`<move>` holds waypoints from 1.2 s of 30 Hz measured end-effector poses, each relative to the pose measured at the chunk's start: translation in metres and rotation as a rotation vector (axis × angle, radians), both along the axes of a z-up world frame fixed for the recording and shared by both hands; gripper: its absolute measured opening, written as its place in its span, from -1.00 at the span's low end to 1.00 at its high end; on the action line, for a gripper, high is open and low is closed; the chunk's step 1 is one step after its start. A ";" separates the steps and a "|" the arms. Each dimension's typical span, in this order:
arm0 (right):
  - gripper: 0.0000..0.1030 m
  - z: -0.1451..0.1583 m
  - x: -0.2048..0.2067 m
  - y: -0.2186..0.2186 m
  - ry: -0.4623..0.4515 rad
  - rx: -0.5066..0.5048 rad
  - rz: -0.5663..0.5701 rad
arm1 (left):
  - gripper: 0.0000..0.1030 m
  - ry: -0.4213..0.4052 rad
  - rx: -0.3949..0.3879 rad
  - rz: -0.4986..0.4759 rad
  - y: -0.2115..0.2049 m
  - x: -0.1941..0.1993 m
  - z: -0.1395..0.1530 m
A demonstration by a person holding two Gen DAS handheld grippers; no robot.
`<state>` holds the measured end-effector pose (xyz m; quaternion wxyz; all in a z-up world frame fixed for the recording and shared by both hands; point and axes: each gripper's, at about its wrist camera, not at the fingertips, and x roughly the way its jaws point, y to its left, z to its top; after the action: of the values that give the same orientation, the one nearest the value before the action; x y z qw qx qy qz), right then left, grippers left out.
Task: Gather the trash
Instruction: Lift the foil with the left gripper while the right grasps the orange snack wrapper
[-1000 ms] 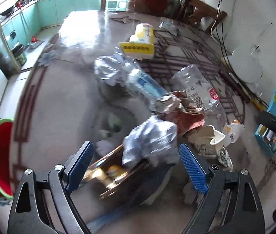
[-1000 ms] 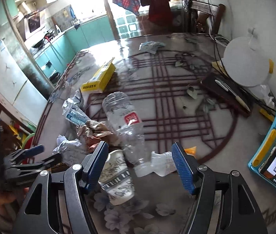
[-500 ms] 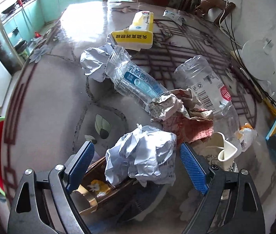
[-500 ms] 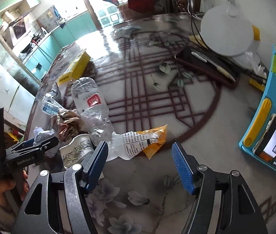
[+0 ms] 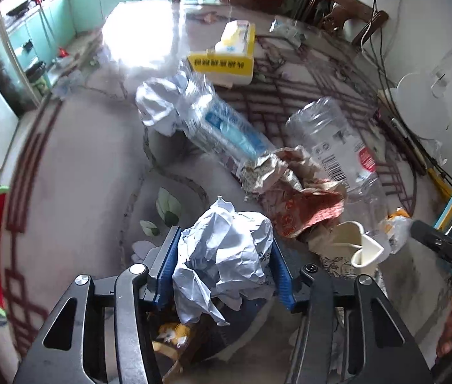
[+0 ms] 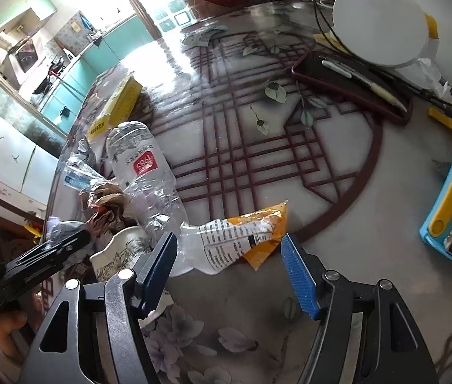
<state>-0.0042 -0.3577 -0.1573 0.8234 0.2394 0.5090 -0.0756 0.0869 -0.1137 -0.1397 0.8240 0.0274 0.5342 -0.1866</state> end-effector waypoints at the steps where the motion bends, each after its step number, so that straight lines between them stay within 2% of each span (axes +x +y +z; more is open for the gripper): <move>1: 0.30 -0.005 0.003 0.000 0.014 0.010 -0.005 | -0.02 -0.012 -0.003 -0.001 0.002 -0.002 0.005; 6: 0.29 -0.025 0.009 -0.005 0.045 0.094 -0.019 | 0.01 -0.041 -0.036 0.004 0.015 -0.007 0.027; 8: 0.03 -0.030 0.010 -0.007 0.038 0.123 -0.025 | 0.01 -0.046 -0.045 0.016 0.022 -0.008 0.033; 10: -0.37 -0.032 0.010 -0.009 0.030 0.141 -0.035 | 0.01 -0.046 -0.054 0.030 0.026 -0.008 0.036; 11: -0.44 -0.033 0.010 -0.009 0.024 0.149 -0.040 | 0.01 -0.045 -0.063 0.039 0.029 -0.008 0.038; 12: -0.59 -0.031 0.010 -0.010 0.015 0.149 -0.042 | 0.01 -0.046 -0.068 0.043 0.032 -0.009 0.040; 13: -0.85 -0.030 0.009 -0.009 0.008 0.146 -0.043 | 0.01 -0.050 -0.069 0.048 0.034 -0.010 0.041; 14: -0.92 -0.026 0.007 -0.009 -0.003 0.139 -0.046 | 0.01 -0.056 -0.070 0.050 0.037 -0.010 0.043; 25: -0.95 0.053 0.005 0.004 -0.178 0.084 -0.022 | 0.02 -0.077 -0.095 0.094 0.062 -0.014 0.053; 31: -0.95 0.085 0.012 0.046 -0.230 0.068 0.078 | 0.02 -0.084 -0.110 0.121 0.083 -0.017 0.055; 36: -0.95 0.098 0.018 0.088 -0.244 0.051 0.159 | 0.02 -0.099 -0.114 0.139 0.110 -0.020 0.057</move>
<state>0.0138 -0.2695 -0.0598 0.8761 0.2267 0.4243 0.0323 0.0670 -0.0036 -0.0824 0.8605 -0.0474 0.4821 -0.1577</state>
